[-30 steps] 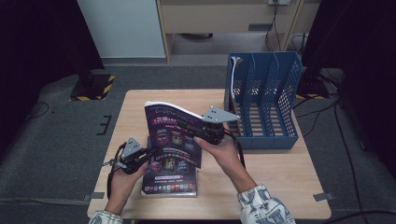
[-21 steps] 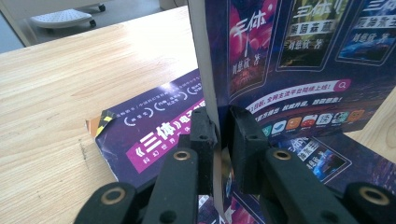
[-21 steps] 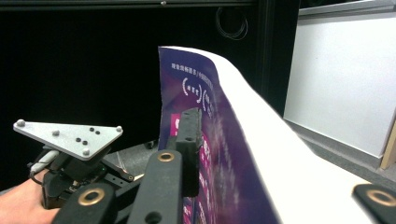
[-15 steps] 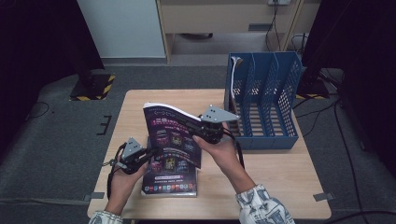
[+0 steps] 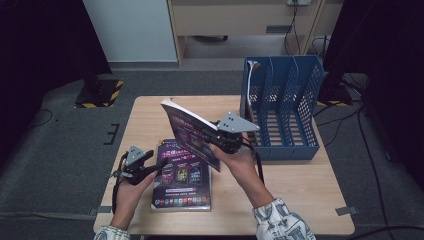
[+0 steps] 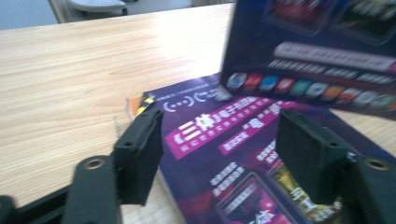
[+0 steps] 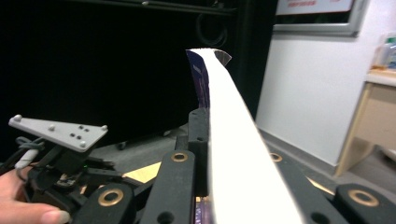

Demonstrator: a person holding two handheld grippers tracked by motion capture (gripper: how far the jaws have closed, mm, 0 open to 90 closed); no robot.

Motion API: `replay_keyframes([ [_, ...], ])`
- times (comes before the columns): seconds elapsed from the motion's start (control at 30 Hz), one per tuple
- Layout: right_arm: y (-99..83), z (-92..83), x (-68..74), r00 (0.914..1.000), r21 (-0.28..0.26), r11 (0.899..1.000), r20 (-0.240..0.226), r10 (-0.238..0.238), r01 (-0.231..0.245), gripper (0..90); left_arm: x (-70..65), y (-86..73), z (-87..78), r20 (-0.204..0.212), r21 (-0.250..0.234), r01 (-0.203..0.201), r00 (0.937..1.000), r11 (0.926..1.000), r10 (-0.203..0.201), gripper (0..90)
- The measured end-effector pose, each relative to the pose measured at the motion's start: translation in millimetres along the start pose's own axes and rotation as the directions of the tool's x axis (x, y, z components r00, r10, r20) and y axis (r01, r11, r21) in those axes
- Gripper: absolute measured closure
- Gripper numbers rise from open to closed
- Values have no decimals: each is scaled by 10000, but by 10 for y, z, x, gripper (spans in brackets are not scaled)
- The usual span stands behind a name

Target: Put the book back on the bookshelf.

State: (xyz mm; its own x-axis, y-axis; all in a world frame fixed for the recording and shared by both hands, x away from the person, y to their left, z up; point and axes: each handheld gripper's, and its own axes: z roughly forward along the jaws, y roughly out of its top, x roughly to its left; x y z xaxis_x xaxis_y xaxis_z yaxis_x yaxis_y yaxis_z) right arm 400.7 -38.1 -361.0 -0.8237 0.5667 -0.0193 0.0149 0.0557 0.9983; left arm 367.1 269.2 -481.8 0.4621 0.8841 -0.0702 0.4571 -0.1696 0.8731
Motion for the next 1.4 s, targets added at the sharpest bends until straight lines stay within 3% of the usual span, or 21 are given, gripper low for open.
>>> replay_keyframes([
  [0.3,2,-88,-114,9988,-133,9998,465,160,-154,824,36,-22,29,-327,342,-18,9995,9994,30,181],
  [0.53,-16,-116,-141,9973,-82,9998,708,182,-177,824,63,-28,48,-482,451,309,9984,9985,-287,65],
  [0.73,-8,-184,-162,9968,-95,9996,759,269,-263,824,68,-35,65,-371,499,299,9989,9983,-280,58],
  [1.0,-14,-296,-195,9957,-98,9995,882,296,-289,824,33,-51,104,-254,703,-143,9995,9974,162,57],
  [1.4,-60,-447,-208,9954,24,9993,889,361,-365,824,44,-80,149,-559,929,-166,9982,9955,218,57],
])
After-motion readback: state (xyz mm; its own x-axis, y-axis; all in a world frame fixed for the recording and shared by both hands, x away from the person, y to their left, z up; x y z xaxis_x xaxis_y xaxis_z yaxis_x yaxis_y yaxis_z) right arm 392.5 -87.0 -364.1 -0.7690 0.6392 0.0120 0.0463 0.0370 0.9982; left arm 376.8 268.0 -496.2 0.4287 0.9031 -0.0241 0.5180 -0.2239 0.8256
